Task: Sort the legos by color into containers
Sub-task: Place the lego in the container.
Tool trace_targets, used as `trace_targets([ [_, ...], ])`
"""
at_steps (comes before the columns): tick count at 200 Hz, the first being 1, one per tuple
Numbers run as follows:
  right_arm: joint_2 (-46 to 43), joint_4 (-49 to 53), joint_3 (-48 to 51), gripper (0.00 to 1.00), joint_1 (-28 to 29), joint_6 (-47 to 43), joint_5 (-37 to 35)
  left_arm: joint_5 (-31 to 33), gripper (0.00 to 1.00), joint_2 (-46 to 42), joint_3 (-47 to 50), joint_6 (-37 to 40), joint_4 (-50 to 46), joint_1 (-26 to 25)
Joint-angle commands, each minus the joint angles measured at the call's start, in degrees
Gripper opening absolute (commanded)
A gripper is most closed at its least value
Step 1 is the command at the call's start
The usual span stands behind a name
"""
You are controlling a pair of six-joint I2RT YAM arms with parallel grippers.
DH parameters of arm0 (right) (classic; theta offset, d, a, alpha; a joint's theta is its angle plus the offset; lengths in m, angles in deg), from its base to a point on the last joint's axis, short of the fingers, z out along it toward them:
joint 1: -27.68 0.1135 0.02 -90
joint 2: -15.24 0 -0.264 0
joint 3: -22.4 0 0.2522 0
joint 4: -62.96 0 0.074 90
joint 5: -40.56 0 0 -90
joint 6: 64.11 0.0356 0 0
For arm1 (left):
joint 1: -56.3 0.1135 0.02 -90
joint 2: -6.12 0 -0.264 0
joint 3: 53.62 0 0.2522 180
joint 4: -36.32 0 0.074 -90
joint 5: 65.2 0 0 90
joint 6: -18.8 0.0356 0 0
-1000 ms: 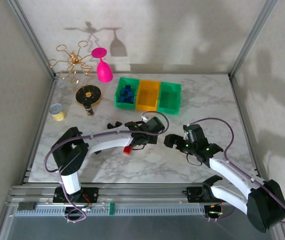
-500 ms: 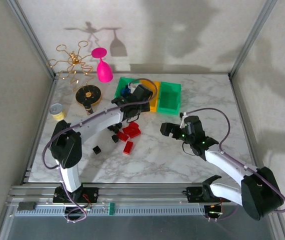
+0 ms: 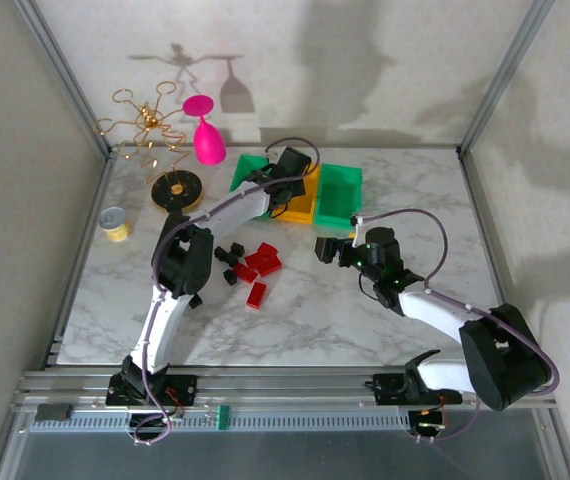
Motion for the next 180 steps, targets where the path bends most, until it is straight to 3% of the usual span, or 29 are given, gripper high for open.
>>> trace_targets([
  [1, 1.2, -4.5, 1.1, 0.99, -0.3, -1.8, 0.6, 0.2, 0.32, 2.7, -4.5, 2.0, 1.0, -0.1],
  [60, 4.0, -6.1, 0.6, 0.99, -0.2, -1.5, 1.6, 0.2, 0.45, 5.8, -8.2, 2.7, -0.2, -0.1],
  [122, 2.7, -4.7, 0.8, 0.99, 0.1, -1.7, 0.9, -3.3, 0.54, 1.1, -9.9, 2.8, -2.7, -0.2],
  [149, 1.4, -1.3, -0.1, 0.99, 0.6, -0.7, 0.9, -4.8, 0.55, -4.8, -4.7, 3.1, -2.8, -0.7],
  [180, -1.0, 5.1, -1.7, 0.99, 2.2, 0.8, 0.9, -6.7, 0.55, -15.2, 9.4, 3.2, 0.6, -1.5],
])
